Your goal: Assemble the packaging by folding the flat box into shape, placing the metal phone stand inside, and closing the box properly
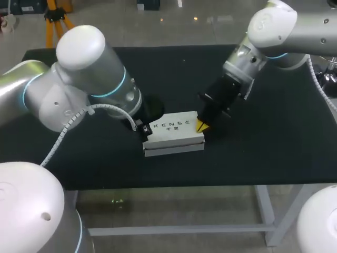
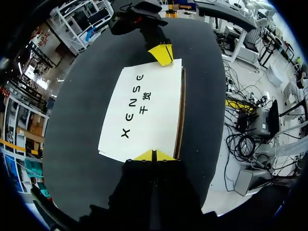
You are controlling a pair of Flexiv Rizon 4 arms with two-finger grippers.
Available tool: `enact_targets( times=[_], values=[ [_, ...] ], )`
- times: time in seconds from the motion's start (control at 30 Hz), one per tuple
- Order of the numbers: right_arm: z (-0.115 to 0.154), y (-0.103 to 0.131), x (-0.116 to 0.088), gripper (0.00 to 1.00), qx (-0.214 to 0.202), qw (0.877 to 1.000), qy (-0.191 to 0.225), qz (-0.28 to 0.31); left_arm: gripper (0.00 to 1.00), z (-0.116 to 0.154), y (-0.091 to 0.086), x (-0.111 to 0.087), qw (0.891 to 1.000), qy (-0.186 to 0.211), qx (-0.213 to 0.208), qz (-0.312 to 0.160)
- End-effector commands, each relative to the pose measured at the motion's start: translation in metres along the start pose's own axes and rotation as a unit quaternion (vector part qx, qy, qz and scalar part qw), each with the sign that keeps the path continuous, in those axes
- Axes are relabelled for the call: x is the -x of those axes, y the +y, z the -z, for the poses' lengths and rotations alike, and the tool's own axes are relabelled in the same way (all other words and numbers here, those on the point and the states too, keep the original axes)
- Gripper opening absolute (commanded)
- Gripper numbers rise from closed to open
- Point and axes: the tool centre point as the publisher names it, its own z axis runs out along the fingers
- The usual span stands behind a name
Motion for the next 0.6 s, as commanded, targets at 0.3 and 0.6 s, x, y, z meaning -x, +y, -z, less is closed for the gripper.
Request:
enact_targets(
  times=[0.3,0.6],
  values=[
    [-0.002,0.001,0.0,0.0,-0.005,1.0,0.0,0.0,0.0,-0.023,0.0,0.005,1.0,0.021,0.001,0.007],
    [-0.005,0.001,0.005,0.0,-0.009,1.0,0.005,-0.004,0.0,-0.029,0.002,-0.001,1.0,0.029,-0.001,0.007]
  ],
)
